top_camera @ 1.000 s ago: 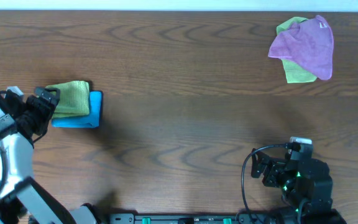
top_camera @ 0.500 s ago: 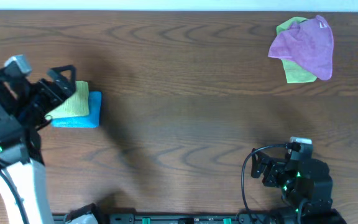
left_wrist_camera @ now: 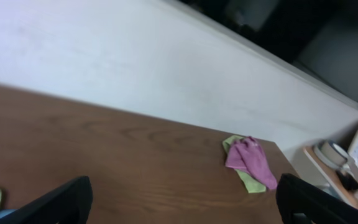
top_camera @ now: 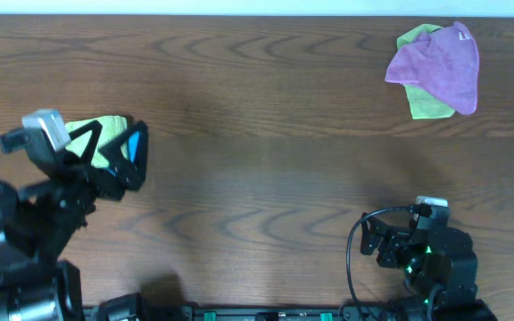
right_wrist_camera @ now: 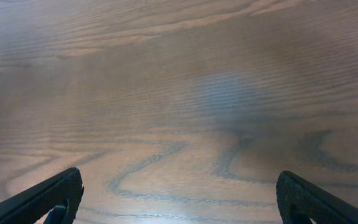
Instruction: Fold the cloth
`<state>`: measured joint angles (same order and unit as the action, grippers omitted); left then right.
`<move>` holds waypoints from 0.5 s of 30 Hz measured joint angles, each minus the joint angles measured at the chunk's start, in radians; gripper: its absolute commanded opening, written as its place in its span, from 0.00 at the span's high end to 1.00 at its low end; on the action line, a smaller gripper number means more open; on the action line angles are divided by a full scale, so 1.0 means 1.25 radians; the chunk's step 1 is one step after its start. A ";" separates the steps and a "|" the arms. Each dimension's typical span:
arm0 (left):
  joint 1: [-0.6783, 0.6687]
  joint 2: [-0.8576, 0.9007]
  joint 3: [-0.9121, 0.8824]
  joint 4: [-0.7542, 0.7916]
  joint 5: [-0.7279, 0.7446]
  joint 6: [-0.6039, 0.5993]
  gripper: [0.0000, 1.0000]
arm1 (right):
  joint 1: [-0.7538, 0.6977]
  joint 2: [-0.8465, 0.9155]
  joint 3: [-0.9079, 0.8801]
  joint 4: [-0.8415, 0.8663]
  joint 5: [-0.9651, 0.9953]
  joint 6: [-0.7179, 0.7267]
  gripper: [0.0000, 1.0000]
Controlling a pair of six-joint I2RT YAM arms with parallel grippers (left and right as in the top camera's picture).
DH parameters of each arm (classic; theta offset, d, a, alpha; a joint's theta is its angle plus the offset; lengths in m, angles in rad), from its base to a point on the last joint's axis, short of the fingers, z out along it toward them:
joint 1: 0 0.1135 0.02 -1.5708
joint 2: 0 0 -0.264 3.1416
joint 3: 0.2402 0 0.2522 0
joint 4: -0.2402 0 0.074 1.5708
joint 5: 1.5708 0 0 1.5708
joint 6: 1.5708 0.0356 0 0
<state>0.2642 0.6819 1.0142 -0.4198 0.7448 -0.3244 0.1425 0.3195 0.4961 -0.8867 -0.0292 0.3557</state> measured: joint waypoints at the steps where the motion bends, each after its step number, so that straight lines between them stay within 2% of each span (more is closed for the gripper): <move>1: 0.000 -0.010 0.000 -0.001 0.019 0.025 0.05 | 0.000 0.000 0.000 0.000 0.000 0.000 0.01; 4: 0.000 -0.029 0.001 -0.023 0.079 0.116 0.05 | 0.000 0.000 0.000 0.000 0.000 0.000 0.01; 7: 0.000 -0.036 0.004 -0.103 0.108 0.206 0.05 | 0.000 0.000 0.000 0.000 0.000 0.000 0.01; 10: -0.009 -0.039 0.001 -0.171 0.092 0.272 0.05 | 0.000 0.000 0.000 0.000 0.000 0.000 0.01; 15: -0.056 -0.101 -0.083 -0.163 -0.001 0.317 0.04 | 0.000 0.000 0.000 0.000 0.000 0.000 0.01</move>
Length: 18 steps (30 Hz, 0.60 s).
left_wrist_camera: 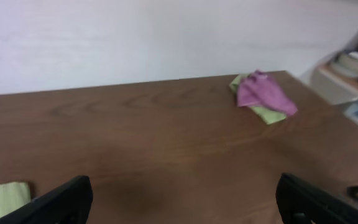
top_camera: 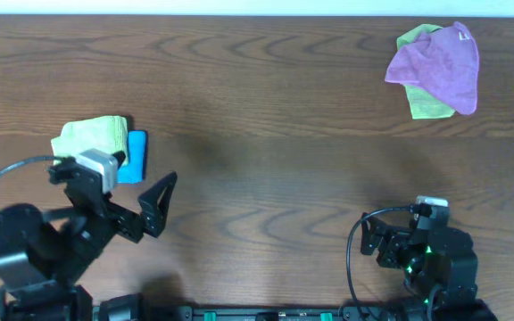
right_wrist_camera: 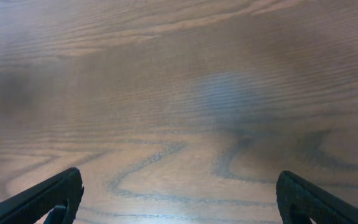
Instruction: Fold the cloth
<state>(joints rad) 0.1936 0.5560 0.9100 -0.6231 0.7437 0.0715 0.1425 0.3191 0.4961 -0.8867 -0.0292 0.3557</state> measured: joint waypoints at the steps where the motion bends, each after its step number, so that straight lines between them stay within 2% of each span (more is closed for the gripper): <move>1: -0.012 -0.021 -0.025 0.007 -0.027 0.005 0.04 | 0.000 0.000 0.000 0.000 0.000 0.000 0.01; 11: -0.083 -0.281 -0.309 0.024 -0.287 0.013 0.05 | 0.000 0.000 0.000 -0.001 0.000 0.000 0.01; 18: -0.083 -0.419 -0.459 -0.008 -0.366 0.013 0.04 | 0.000 0.000 0.000 0.000 0.000 0.000 0.01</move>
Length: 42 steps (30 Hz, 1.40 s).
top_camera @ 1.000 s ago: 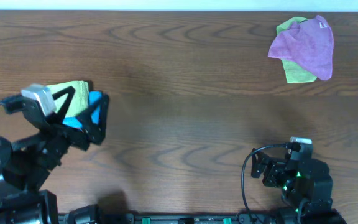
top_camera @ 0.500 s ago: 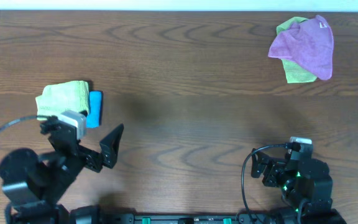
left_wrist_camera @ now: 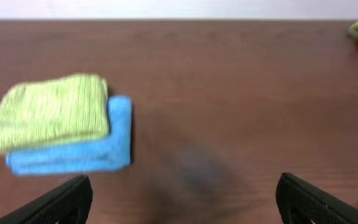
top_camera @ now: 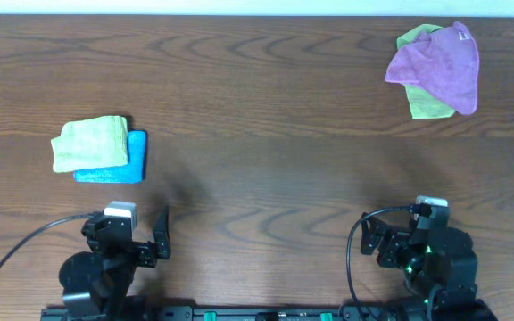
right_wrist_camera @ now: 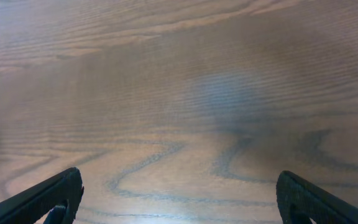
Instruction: Fold the cloth
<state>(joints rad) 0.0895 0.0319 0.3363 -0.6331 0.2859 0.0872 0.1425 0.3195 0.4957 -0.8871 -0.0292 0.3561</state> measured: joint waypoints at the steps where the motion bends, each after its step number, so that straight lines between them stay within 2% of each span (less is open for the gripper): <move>1: 0.000 -0.008 -0.011 -0.005 -0.006 0.000 0.05 | 0.000 0.000 0.000 0.000 0.000 0.000 0.01; 13: -0.001 -0.016 -0.026 -0.213 -0.110 -0.001 0.05 | 0.000 0.000 0.000 0.000 0.000 0.000 0.01; 29: -0.001 -0.017 -0.023 -0.225 -0.117 -0.001 0.05 | 0.000 0.000 0.000 0.000 0.000 0.000 0.01; 30: -0.001 -0.017 -0.023 -0.225 -0.118 -0.001 0.04 | 0.000 0.000 0.000 -0.004 0.001 0.000 0.02; 31: -0.001 -0.017 -0.023 -0.226 -0.118 -0.001 0.05 | 0.000 0.000 0.000 -0.012 0.005 -0.001 0.12; 32: -0.001 -0.017 -0.023 -0.226 -0.118 -0.001 0.05 | 0.000 0.000 0.000 -0.024 0.016 -0.007 0.01; 42: -0.001 -0.017 -0.022 -0.226 -0.119 -0.001 0.04 | -0.029 -0.047 -0.005 -0.089 0.173 -0.012 0.01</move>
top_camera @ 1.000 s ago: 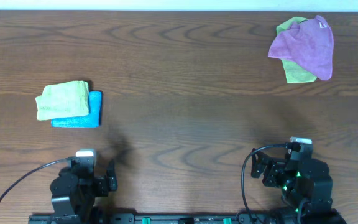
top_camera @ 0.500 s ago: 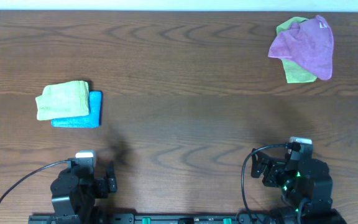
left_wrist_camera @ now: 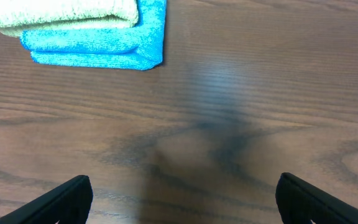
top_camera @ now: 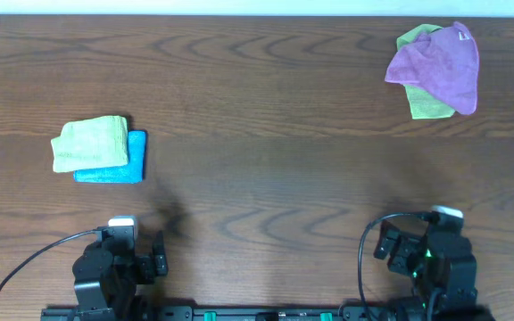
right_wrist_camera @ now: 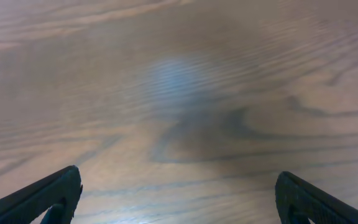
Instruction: Fold the cloth
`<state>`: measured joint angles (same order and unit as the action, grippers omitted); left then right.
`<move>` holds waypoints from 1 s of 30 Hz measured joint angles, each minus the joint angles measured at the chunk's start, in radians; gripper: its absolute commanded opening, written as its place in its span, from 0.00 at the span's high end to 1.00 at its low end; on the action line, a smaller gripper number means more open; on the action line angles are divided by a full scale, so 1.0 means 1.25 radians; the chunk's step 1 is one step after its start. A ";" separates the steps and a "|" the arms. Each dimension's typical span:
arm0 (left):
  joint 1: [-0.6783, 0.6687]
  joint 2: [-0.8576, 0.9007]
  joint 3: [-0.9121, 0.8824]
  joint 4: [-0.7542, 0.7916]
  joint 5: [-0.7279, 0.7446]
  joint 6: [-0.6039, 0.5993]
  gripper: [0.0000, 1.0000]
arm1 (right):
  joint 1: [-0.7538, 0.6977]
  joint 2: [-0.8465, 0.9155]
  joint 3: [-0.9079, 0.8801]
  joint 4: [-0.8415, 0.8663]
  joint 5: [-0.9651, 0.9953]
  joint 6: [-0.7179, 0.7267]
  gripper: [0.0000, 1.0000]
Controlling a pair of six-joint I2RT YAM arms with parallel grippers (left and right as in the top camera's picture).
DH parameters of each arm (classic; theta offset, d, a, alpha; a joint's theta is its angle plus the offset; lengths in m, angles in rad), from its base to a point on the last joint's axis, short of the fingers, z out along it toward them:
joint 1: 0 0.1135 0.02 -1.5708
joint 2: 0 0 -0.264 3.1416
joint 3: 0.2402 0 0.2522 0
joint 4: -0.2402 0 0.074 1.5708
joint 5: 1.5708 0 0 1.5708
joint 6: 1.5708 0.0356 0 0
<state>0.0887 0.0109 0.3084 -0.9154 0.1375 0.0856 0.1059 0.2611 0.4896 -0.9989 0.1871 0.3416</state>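
A folded light-green cloth [top_camera: 90, 143] lies on a folded blue cloth [top_camera: 121, 160] at the table's left; the blue cloth [left_wrist_camera: 98, 38] also fills the top of the left wrist view. A crumpled purple cloth [top_camera: 440, 64] lies over a green cloth [top_camera: 426, 102] at the far right. My left gripper [top_camera: 150, 259] sits tucked at the near left edge, open and empty, its fingertips [left_wrist_camera: 61, 199] wide apart over bare wood. My right gripper [top_camera: 400, 254] is tucked at the near right edge, open, its fingertips [right_wrist_camera: 55, 196] also spread over bare wood.
Brown wooden table [top_camera: 266, 152] runs the whole width. A black rail with cables lies along the near edge between both arm bases.
The left arm has drawn a little further back and down to the near edge; its camera now looks down at the blue cloth's edge. The right arm has shifted slightly right and nearer.
The left gripper stood open over the green and blue stack. It was then nearer, clear of the stack, then low at the near edge. Now it is tucked there. The stack stayed folded. The right arm stayed tucked, shifting only at the end.
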 measured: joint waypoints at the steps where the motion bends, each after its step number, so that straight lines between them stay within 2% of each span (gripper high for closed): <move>1: 0.000 0.000 0.000 0.000 0.000 0.000 0.04 | -0.006 -0.018 -0.008 0.001 0.008 -0.007 0.01; 6: 0.000 0.000 0.001 -0.001 0.000 0.000 0.05 | -0.030 -0.102 -0.101 0.029 0.022 -0.096 0.01; 12: 0.000 0.000 0.001 -0.002 -0.003 0.000 0.04 | -0.035 -0.154 -0.195 0.091 -0.047 -0.245 0.01; 17: 0.000 0.000 0.001 -0.002 -0.003 0.000 0.05 | -0.035 -0.195 -0.229 0.123 -0.081 -0.283 0.01; 30: 0.000 0.000 0.001 -0.002 -0.003 -0.001 0.05 | -0.035 -0.196 -0.230 0.124 -0.091 -0.301 0.01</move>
<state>0.0887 0.0109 0.3096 -0.9173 0.1337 0.0849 0.0620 0.0166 0.2024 -0.8436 0.0738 -0.0341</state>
